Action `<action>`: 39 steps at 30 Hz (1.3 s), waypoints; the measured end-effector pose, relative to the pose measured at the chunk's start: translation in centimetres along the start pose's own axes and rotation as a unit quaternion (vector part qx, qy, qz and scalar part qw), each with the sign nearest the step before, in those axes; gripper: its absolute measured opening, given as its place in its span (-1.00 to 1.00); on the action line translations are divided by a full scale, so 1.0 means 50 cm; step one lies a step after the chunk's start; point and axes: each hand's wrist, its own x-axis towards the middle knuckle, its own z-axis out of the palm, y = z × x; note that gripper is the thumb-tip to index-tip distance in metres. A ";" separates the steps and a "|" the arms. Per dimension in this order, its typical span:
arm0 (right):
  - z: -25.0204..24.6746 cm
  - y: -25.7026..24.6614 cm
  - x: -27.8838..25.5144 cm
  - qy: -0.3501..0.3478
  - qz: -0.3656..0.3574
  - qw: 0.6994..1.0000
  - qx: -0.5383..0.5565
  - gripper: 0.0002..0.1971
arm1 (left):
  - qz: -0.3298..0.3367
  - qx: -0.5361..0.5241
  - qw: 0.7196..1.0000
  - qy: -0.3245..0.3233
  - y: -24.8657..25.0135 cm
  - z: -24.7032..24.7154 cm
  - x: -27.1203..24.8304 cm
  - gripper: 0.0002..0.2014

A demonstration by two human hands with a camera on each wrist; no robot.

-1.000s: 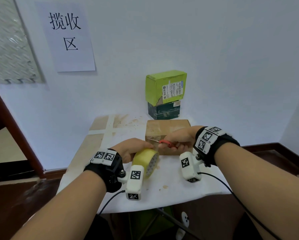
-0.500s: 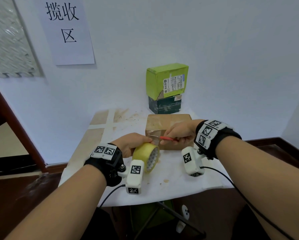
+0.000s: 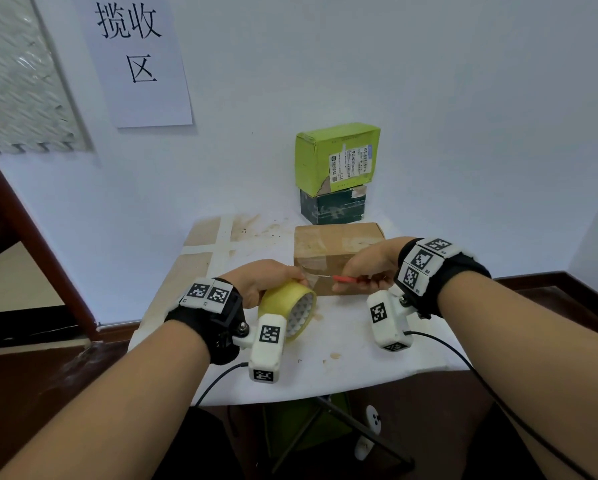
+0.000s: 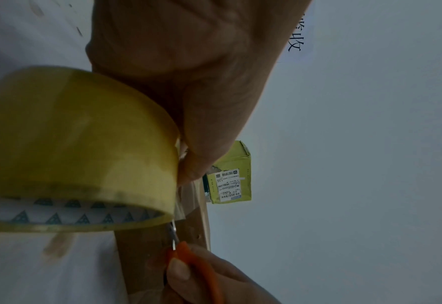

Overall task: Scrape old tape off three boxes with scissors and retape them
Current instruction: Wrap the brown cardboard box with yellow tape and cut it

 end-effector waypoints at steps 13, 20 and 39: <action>-0.016 0.024 0.009 -0.075 -0.078 0.989 0.101 -0.72 | 0.017 0.000 1.000 0.020 -0.006 0.007 -0.002 -0.81; -0.005 0.002 0.028 -0.105 -0.101 0.982 0.118 -0.63 | 0.018 -0.005 1.000 0.021 -0.001 0.008 -0.002 -0.72; 0.018 0.007 -0.028 0.006 -0.057 0.998 -0.006 -0.81 | 0.037 0.114 0.992 0.022 0.011 -0.039 -0.033 -0.82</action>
